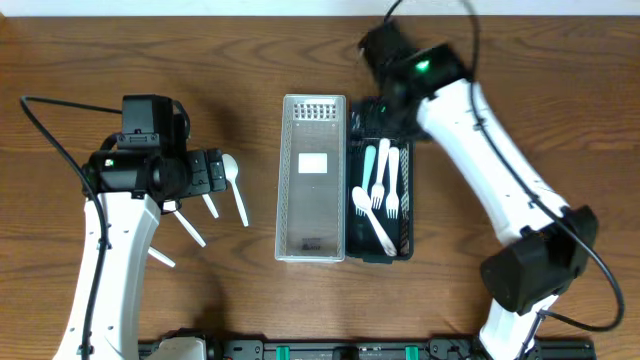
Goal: Pack container
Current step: 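Lower the fork into the black basket and open the right gripper, then raise the right arm away and move the left gripper toward the spoons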
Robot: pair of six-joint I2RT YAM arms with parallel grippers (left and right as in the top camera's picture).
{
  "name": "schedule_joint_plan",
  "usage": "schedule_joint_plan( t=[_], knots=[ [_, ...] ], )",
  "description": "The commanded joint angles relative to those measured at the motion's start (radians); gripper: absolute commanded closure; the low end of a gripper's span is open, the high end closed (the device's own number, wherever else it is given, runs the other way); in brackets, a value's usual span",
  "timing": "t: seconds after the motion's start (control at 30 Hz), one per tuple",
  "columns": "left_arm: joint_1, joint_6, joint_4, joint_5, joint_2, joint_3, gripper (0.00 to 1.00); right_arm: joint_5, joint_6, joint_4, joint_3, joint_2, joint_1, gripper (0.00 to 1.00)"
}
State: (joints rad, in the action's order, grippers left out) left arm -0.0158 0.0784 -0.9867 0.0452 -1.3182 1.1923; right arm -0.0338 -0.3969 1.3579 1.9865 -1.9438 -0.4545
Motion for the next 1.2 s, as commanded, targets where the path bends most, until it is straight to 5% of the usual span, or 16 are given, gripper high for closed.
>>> schedule_joint_plan(
  t=[0.0,0.13,0.23,0.6,0.83,1.17],
  knots=[
    [-0.001,-0.006,-0.008,-0.011,0.050,0.020,0.02,-0.056,0.197,0.039,0.138,0.026,0.082,0.01],
    [-0.007,-0.005,-0.024,-0.060,0.083,0.021,0.02,-0.056,0.257,0.079,0.193,0.026,0.214,0.01],
    [-0.059,0.141,-0.085,-0.190,0.113,0.021,0.02,-0.056,0.256,0.114,0.184,0.024,0.328,0.01],
    [-0.504,0.415,-0.138,-0.129,0.126,-0.029,0.02,-0.045,0.305,0.123,0.159,0.023,0.538,0.01],
    [-0.634,0.386,0.072,0.038,-0.020,-0.203,0.02,-0.044,0.305,0.123,0.159,0.023,0.538,0.01],
    [-0.636,0.283,0.275,0.042,-0.250,-0.295,0.02,-0.040,0.305,0.136,0.159,0.023,0.537,0.01]
  ],
)
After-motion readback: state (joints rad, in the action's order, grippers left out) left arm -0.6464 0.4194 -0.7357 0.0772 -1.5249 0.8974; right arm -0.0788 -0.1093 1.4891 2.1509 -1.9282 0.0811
